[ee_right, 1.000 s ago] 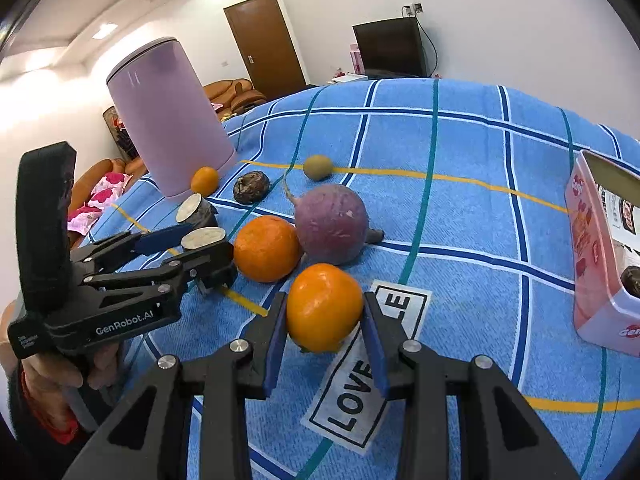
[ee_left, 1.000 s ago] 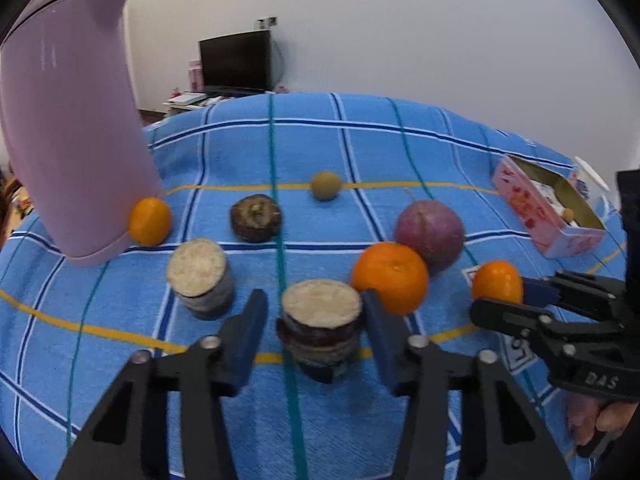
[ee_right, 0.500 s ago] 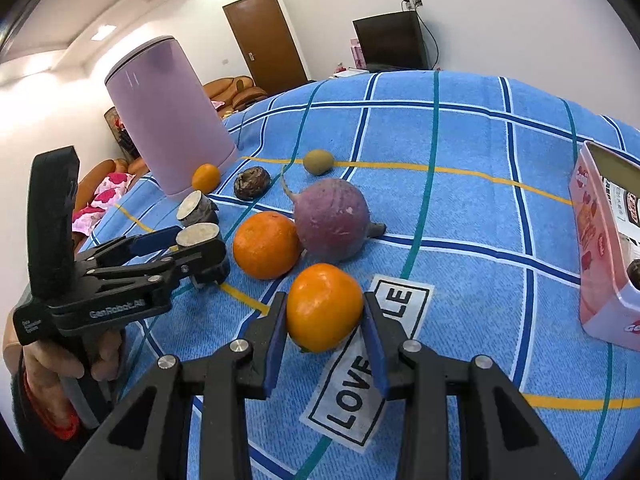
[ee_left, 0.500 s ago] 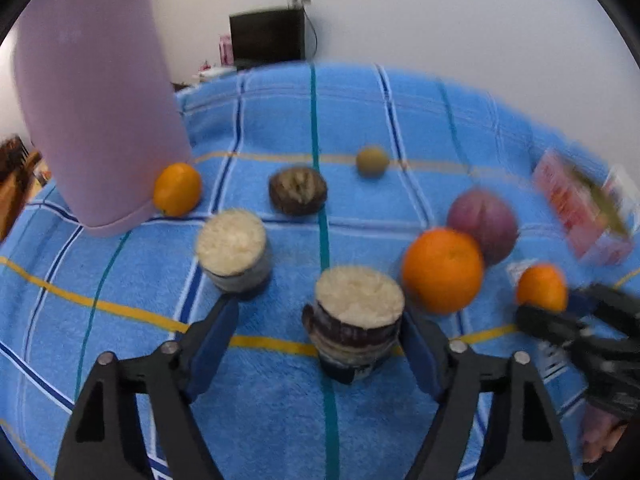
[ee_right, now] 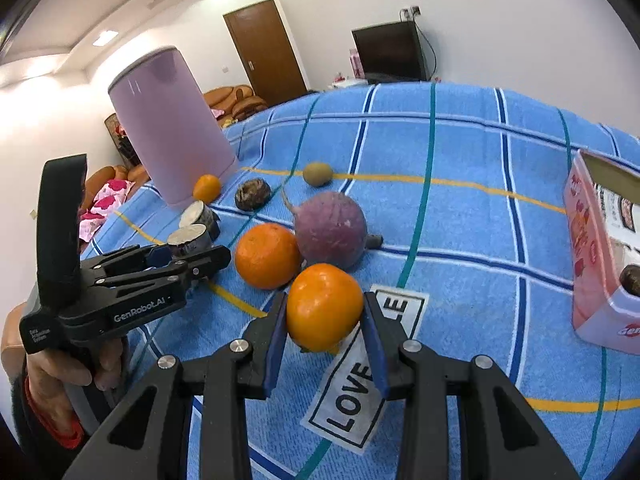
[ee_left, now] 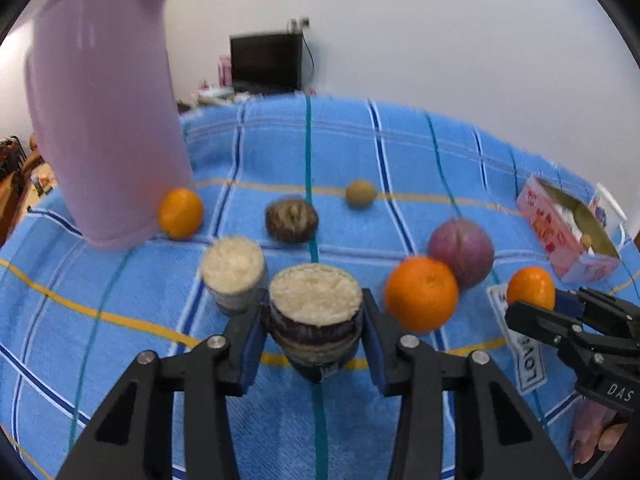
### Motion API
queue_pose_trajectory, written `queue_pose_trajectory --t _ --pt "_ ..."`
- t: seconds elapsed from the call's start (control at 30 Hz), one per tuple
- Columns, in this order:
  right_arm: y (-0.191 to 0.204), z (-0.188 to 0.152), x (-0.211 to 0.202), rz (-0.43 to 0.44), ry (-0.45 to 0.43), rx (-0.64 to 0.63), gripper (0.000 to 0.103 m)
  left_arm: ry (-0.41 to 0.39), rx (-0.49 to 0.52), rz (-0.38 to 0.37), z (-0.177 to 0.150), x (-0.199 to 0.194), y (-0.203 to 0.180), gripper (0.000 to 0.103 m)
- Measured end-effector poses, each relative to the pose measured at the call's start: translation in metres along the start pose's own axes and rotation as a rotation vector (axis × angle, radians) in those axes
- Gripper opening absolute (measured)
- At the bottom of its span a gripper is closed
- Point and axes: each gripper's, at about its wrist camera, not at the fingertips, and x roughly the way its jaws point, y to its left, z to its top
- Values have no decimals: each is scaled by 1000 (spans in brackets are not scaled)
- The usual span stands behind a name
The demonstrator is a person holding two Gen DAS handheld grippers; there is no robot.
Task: Organize fruits
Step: 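Grasp the orange with the right tool while the left grasps a cut cylinder, then carry the orange and cylinder over the pink tin and release both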
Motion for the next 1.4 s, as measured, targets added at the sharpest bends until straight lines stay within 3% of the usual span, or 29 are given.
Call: queue_pose_trajectory --t 0.17,0.53,0.73,1.13,1.4 --pt "-4 6 -16 -9 -83 -2 38 -133 -22 63 4 -18 -5 45" --pt "-2 10 -38 -91 -195 -49 38 -218 50 142 5 -31 -50 45" --pt "-3 13 -48 -135 -239 -71 38 -227 92 179 7 -35 -78 45" --pt "-25 17 -60 -244 -287 -39 38 -255 145 152 12 -31 -127 45" --pt "-43 14 -70 -274 -294 -12 38 -238 129 144 9 -29 -137 45"
